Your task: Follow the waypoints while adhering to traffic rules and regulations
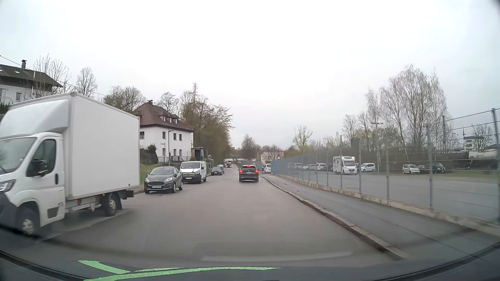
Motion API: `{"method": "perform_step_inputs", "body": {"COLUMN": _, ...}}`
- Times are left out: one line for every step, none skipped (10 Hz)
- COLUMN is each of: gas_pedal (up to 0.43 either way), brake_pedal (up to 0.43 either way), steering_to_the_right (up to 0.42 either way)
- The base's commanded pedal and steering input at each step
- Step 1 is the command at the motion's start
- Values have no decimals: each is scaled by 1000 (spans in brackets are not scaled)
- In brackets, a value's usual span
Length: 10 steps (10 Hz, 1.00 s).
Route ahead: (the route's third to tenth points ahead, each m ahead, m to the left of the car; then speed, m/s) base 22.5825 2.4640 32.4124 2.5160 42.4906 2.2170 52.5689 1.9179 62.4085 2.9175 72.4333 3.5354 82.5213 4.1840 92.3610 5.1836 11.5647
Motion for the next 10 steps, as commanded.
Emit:
{"method": "perform_step_inputs", "body": {"gas_pedal": 28, "brake_pedal": 0, "steering_to_the_right": 0}}
{"method": "perform_step_inputs", "body": {"gas_pedal": 0, "brake_pedal": 0, "steering_to_the_right": 0}}
{"method": "perform_step_inputs", "body": {"gas_pedal": 0, "brake_pedal": 0, "steering_to_the_right": 0}}
{"method": "perform_step_inputs", "body": {"gas_pedal": 0, "brake_pedal": 0, "steering_to_the_right": 0}}
{"method": "perform_step_inputs", "body": {"gas_pedal": 0, "brake_pedal": 0, "steering_to_the_right": 0}}
{"method": "perform_step_inputs", "body": {"gas_pedal": 0, "brake_pedal": 0, "steering_to_the_right": 0}}
{"method": "perform_step_inputs", "body": {"gas_pedal": 0, "brake_pedal": 0, "steering_to_the_right": 0}}
{"method": "perform_step_inputs", "body": {"gas_pedal": 0, "brake_pedal": 0, "steering_to_the_right": 0}}
{"method": "perform_step_inputs", "body": {"gas_pedal": 0, "brake_pedal": 0, "steering_to_the_right": 0}}
{"method": "perform_step_inputs", "body": {"gas_pedal": 0, "brake_pedal": 0, "steering_to_the_right": 0}}
